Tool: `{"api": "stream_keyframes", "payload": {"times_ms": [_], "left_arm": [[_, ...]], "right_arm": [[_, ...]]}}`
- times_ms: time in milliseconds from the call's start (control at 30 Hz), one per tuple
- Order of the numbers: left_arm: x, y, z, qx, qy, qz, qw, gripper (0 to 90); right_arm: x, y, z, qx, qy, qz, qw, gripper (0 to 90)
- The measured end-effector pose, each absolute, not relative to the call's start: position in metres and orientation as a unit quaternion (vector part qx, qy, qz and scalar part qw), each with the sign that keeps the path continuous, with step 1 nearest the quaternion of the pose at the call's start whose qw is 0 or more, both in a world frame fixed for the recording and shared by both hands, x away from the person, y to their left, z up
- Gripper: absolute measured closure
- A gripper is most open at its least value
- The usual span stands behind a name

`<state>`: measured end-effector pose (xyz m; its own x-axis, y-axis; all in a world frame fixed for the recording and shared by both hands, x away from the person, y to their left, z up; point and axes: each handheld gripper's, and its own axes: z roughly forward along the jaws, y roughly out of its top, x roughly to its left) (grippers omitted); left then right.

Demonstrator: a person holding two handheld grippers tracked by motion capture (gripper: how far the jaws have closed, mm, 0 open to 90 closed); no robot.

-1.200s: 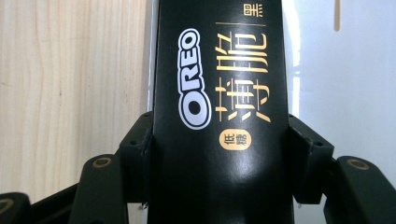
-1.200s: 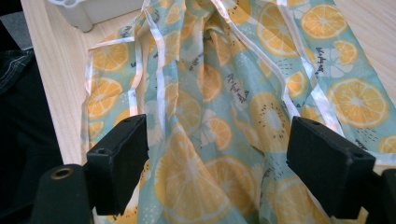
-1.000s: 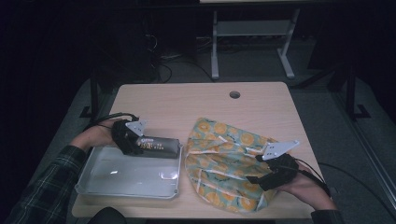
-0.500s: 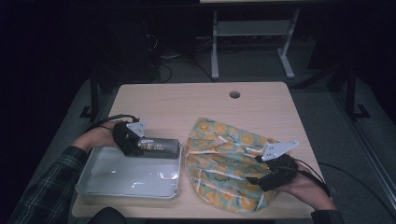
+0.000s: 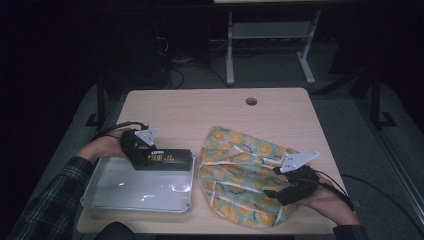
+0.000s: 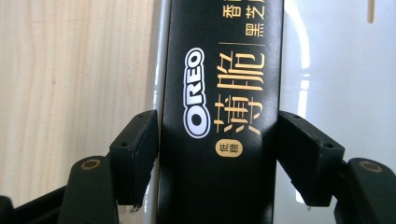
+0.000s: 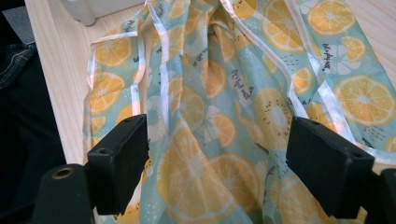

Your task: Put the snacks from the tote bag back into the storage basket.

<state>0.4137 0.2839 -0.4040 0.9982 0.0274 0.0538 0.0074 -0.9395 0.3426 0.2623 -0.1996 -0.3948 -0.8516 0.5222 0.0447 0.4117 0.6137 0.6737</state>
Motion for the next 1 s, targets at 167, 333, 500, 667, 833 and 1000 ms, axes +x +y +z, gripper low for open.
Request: {"api": "stream_keyframes", "payload": {"times_ms": [167, 333, 500, 667, 833, 1000], "left_arm": [[0.414, 0.285, -0.402, 0.984, 0.01, 0.028, 0.176, 32.1], [0.411, 0.289, -0.395, 0.981, 0.02, 0.033, 0.191, 31.5], [0.408, 0.294, -0.384, 0.974, 0.04, 0.026, 0.219, 27.7], [0.4, 0.3, -0.372, 0.968, 0.064, 0.029, 0.243, 22.7], [0.389, 0.304, -0.365, 0.964, 0.084, 0.029, 0.252, 18.6], [0.375, 0.307, -0.358, 0.955, 0.113, 0.029, 0.271, 16.4]], "right_arm": [[0.262, -0.2, -0.395, 0.261, 0.894, 0.355, 0.077, 20.0], [0.262, -0.199, -0.394, 0.26, 0.895, 0.355, 0.077, 20.0], [0.265, -0.199, -0.394, 0.258, 0.894, 0.358, 0.077, 20.0], [0.268, -0.197, -0.393, 0.253, 0.896, 0.358, 0.072, 19.9], [0.273, -0.194, -0.393, 0.245, 0.898, 0.36, 0.068, 19.7], [0.279, -0.191, -0.391, 0.237, 0.896, 0.368, 0.069, 18.3]]}}
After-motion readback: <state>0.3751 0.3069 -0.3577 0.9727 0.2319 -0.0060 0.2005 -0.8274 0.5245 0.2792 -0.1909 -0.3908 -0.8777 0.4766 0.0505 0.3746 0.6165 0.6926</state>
